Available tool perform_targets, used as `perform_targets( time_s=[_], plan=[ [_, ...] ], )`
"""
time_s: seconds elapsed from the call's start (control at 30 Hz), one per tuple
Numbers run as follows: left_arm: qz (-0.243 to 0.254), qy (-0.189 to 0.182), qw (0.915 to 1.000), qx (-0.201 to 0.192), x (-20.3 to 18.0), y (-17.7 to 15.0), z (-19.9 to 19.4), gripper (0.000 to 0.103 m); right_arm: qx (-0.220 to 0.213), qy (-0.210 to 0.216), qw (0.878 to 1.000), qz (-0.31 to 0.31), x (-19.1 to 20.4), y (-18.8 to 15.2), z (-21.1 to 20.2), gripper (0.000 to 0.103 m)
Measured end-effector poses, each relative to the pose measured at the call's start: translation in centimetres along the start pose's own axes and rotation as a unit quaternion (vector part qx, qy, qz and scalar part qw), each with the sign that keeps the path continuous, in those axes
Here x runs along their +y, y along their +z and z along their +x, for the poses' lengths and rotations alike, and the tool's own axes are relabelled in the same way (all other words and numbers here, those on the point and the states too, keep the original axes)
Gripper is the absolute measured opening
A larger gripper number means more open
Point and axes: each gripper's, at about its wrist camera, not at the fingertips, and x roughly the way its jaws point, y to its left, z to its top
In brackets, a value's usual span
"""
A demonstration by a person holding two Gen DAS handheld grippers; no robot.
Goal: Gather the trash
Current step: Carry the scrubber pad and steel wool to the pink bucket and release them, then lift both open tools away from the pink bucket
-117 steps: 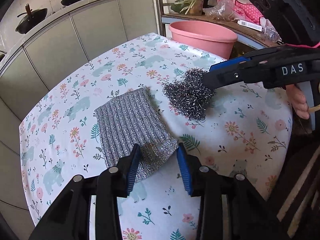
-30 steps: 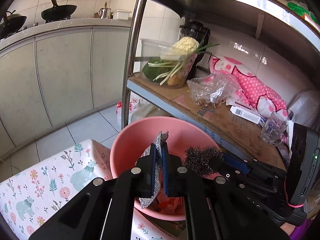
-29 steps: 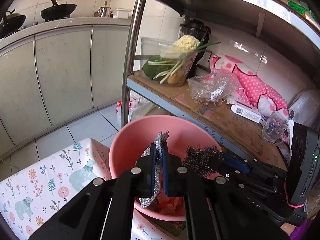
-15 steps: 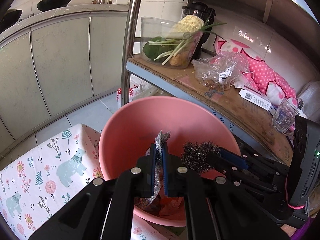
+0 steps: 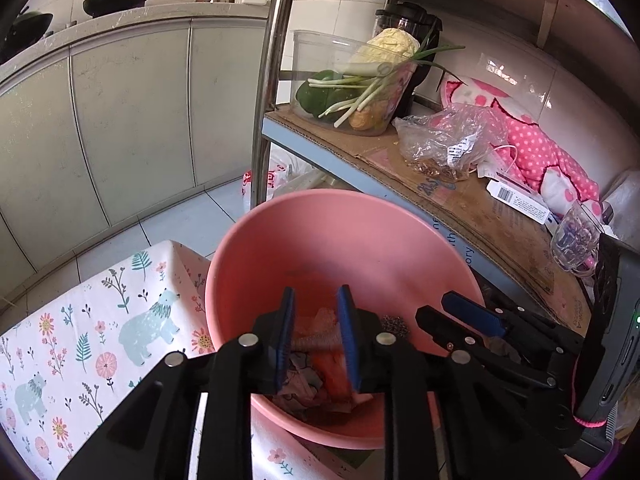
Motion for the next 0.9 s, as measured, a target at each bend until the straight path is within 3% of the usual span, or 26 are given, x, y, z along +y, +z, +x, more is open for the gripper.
perform_targets(
  time_s=[0.27, 0.43, 0.9],
  plan=[
    [0.008, 0.005, 0.9999, -0.013, -0.6, 0.0, -1.8, 0.029, -0.009, 0.005, 1.0, -0.006, 0.7, -0.1, -1.7, 0.036],
    [0.006, 0.01, 0.9996, -0.026, -1.0, -0.1, -3.4, 0.03, -0.017, 0.012, 1.0, -0.008, 1.2, -0.3, -3.4, 0.044],
    [0.01, 0.024, 0.9981, -0.056, -2.1, -1.2, -7.8, 0.03, -0.028, 0.025, 0.999, -0.037, 4.0, -1.6, -7.9, 0.053]
  ],
)
